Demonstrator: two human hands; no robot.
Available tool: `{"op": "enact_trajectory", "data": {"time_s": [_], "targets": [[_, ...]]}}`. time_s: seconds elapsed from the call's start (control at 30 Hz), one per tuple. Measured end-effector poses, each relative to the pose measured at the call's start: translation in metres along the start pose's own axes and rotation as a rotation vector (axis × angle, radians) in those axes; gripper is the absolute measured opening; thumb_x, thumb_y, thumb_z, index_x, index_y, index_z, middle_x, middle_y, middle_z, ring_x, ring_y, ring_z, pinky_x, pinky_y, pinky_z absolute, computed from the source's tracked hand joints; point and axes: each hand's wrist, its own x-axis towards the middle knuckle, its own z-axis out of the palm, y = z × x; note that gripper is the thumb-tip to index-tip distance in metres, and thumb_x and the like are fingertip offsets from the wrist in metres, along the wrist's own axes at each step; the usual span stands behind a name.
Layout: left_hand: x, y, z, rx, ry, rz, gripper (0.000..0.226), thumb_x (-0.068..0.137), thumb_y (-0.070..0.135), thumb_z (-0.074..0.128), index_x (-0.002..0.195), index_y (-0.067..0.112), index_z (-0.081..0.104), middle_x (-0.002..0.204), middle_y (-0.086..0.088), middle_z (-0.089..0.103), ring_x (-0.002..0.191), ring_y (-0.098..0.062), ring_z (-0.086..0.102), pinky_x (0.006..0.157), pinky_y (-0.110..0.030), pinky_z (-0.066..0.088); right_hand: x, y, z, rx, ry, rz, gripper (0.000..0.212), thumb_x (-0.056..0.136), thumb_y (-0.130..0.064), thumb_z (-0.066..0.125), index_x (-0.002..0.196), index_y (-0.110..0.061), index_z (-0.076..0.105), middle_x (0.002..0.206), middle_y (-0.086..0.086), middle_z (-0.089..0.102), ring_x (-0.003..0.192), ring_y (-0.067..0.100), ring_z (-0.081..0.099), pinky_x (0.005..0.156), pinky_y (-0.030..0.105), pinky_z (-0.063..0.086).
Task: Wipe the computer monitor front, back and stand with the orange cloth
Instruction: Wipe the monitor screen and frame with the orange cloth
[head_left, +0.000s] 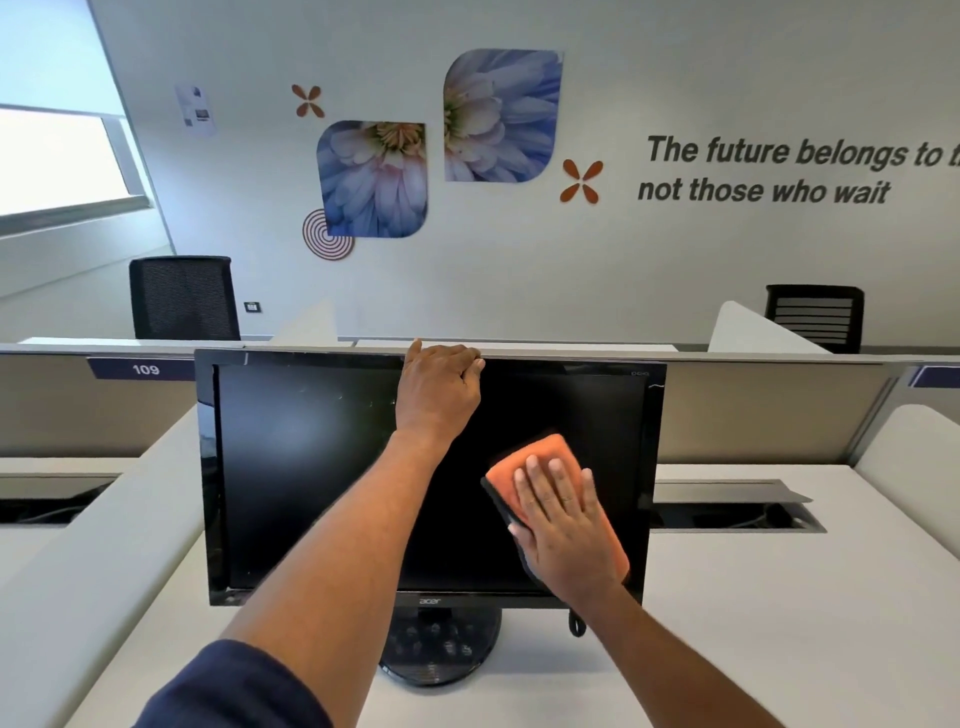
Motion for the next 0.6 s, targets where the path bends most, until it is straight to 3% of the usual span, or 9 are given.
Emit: {"op": "enact_trajectory", "data": {"time_s": [0.13, 0.2, 0.3, 0.43, 0.6], "targets": [[0.000, 0.001, -0.001, 0.016, -0.012, 0.003, 0.034, 0.100, 0.035, 0.045, 0.118, 0.020, 0.069, 0.122, 0.007, 0.067, 0.119, -0.012, 0.056, 0.121, -0.036, 0.016, -0.047, -0.007, 0.025, -0.064, -0.153, -0.265, 0.072, 0.094, -0.036, 0.053, 0.154, -0.021, 0.018, 0.160, 0.002, 0.023, 0.149, 0.029, 0.009, 0.114, 0.058, 0.018], [-0.001, 0.000, -0.002, 0.019, -0.020, 0.002, 0.034, 0.100, 0.036, 0.044, 0.117, 0.021, 0.069, 0.122, 0.008, 0.068, 0.119, -0.011, 0.056, 0.121, -0.036, 0.016, -0.066, -0.003, 0.029, -0.089, -0.201, -0.278, 0.083, 0.085, -0.024, 0.064, 0.154, -0.024, 0.018, 0.159, -0.001, 0.024, 0.149, 0.028, 0.013, 0.114, 0.058, 0.015], [-0.001, 0.000, -0.005, 0.013, -0.026, -0.002, 0.033, 0.100, 0.036, 0.044, 0.116, 0.022, 0.070, 0.119, 0.009, 0.068, 0.117, -0.012, 0.057, 0.120, -0.036, 0.017, -0.076, 0.007, 0.026, -0.118, -0.196, -0.193, 0.088, 0.077, -0.016, 0.073, 0.152, -0.027, 0.028, 0.159, -0.001, 0.026, 0.147, 0.030, 0.018, 0.110, 0.063, 0.022], [-0.003, 0.000, -0.008, 0.005, 0.001, 0.008, 0.028, 0.099, 0.031, 0.046, 0.104, 0.021, 0.072, 0.101, 0.009, 0.072, 0.102, -0.015, 0.061, 0.117, -0.035, 0.019, -0.084, 0.011, 0.019, -0.113, -0.201, 0.064, 0.084, 0.068, -0.017, 0.081, 0.144, -0.024, 0.045, 0.153, 0.006, 0.037, 0.140, 0.042, 0.031, 0.102, 0.072, 0.029], [-0.002, 0.005, -0.002, 0.028, 0.013, 0.016, 0.029, 0.098, 0.031, 0.045, 0.098, 0.021, 0.073, 0.098, 0.009, 0.072, 0.099, -0.014, 0.061, 0.115, -0.036, 0.021, -0.086, -0.012, 0.020, -0.064, -0.258, 0.146, 0.089, 0.067, -0.020, 0.083, 0.145, -0.018, 0.040, 0.153, 0.011, 0.037, 0.139, 0.048, 0.027, 0.101, 0.074, 0.025]]}}
